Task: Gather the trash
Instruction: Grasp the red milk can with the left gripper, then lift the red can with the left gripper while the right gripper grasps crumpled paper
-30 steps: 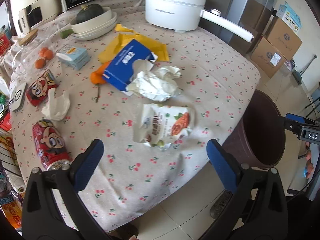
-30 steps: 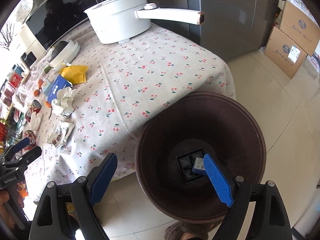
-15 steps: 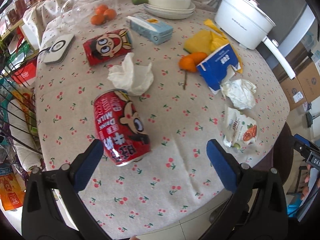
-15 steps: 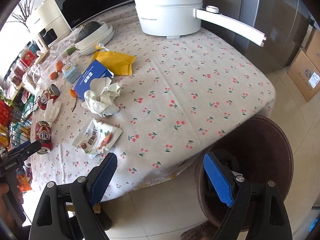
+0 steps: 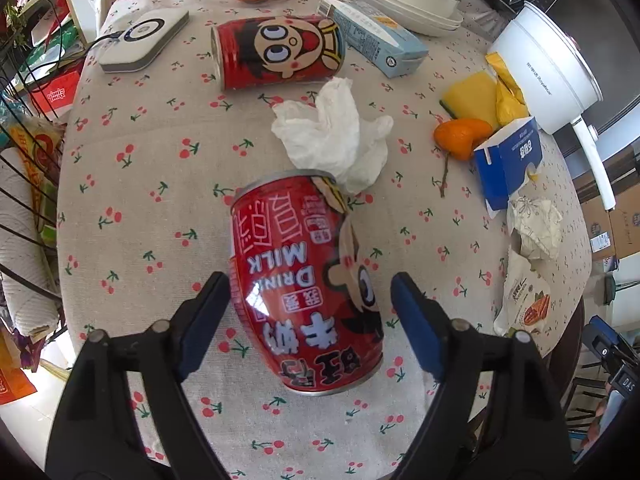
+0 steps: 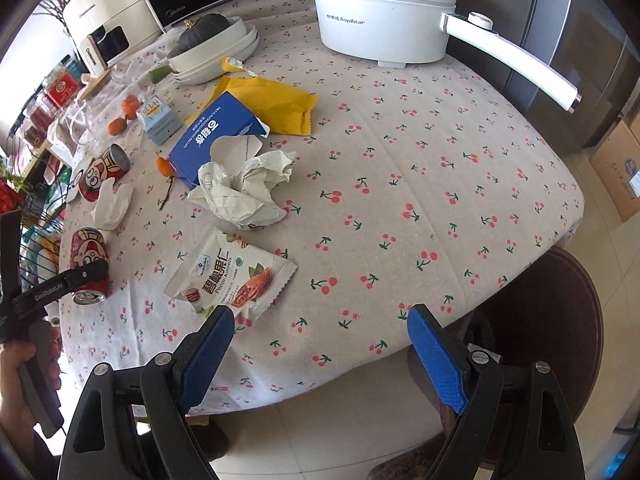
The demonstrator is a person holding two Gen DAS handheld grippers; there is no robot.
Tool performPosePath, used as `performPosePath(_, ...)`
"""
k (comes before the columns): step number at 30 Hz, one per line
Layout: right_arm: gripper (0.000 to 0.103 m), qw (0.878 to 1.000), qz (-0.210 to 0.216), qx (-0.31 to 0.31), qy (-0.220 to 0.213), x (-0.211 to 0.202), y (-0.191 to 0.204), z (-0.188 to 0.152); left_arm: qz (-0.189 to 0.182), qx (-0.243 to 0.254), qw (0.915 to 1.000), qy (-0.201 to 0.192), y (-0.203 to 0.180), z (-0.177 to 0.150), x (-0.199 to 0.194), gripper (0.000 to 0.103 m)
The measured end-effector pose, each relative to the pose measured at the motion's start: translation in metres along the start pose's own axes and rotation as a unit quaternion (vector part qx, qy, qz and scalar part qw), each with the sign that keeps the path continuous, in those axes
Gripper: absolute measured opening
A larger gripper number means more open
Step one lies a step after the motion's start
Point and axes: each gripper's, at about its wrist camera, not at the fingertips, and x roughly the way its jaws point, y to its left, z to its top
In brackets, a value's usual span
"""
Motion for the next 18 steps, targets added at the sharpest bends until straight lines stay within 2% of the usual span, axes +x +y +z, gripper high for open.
performPosePath(1,0.090,1.000,0.000,0.001,0.000,0.000,0.000,0.001,-0.011,-0.002,0.9999,0.000,0.001,0.000,-0.001,0.057)
performPosePath(3,0.090,1.000,-0.001,0.002,0.000,0.000,0.000,0.003,-0.029,-0.008,0.9995,-0.005,0.003,0.000,-0.006,0.051)
performPosePath(7,0.090,1.000,-0.002,0.004,-0.005,0.002,0.003,0.011,-0.034,0.007,0.9989,-0.030,0.000,-0.001,-0.026,0.041)
performPosePath(11,0.090,1.000,-0.003,0.002,-0.017,0.006,0.011,0.025,-0.049,0.021,0.9977,-0.043,-0.001,-0.001,-0.039,0.038)
performPosePath(18,0.090,0.999,0.032,0.012,-0.009,0.039,0.037,0.046,-0.051,0.036,0.9972,-0.040,-0.009,-0.005,-0.040,0.038)
